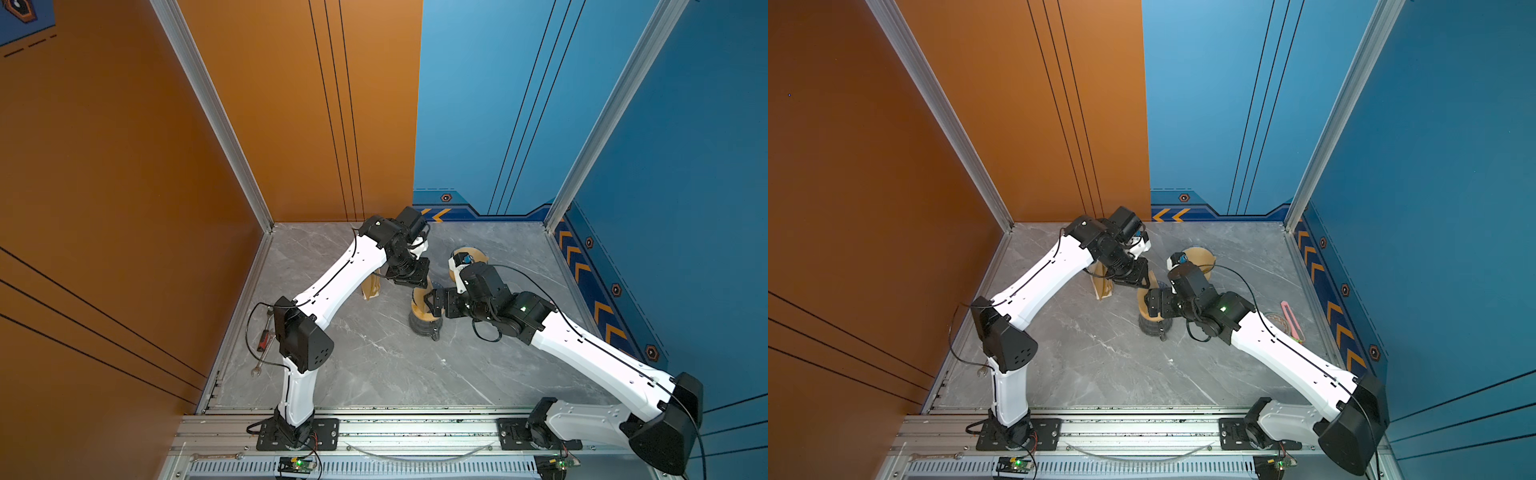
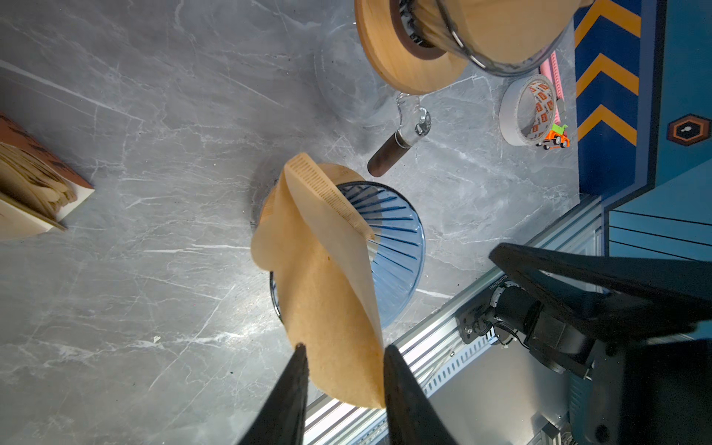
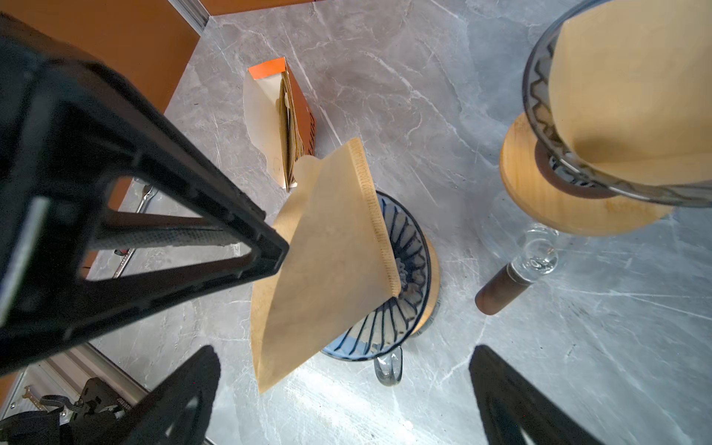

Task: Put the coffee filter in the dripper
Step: 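Lower the filter into the blue dripper with the left gripper while the right gripper approaches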

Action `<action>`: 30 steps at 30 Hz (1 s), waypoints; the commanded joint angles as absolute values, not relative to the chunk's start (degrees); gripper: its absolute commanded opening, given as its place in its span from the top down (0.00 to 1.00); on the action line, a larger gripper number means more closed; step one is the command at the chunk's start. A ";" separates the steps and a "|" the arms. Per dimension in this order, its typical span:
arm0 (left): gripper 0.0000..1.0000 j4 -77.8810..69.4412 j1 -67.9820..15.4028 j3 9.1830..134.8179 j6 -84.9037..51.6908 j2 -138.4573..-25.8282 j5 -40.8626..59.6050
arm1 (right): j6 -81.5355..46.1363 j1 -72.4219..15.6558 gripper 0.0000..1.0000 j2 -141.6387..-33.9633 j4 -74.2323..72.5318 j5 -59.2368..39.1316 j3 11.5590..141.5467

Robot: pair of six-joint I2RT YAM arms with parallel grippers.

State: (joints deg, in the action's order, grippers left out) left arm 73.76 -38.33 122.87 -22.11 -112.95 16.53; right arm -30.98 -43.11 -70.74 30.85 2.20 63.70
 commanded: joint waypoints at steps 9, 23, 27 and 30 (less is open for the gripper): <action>0.65 74.66 -38.67 124.63 -22.50 -113.12 17.38 | -34.01 -43.38 0.00 -73.42 27.54 5.45 65.15; 0.65 74.62 -37.21 124.49 -22.02 -110.42 15.96 | -35.07 -42.45 0.00 -73.10 28.91 8.92 64.82; 0.66 74.71 -36.83 123.26 -20.99 -109.26 14.36 | -35.07 -41.76 0.00 -72.87 29.59 9.03 64.71; 0.66 74.71 -36.66 121.46 -20.49 -108.76 12.42 | -35.23 -41.49 0.00 -72.58 29.71 9.14 64.34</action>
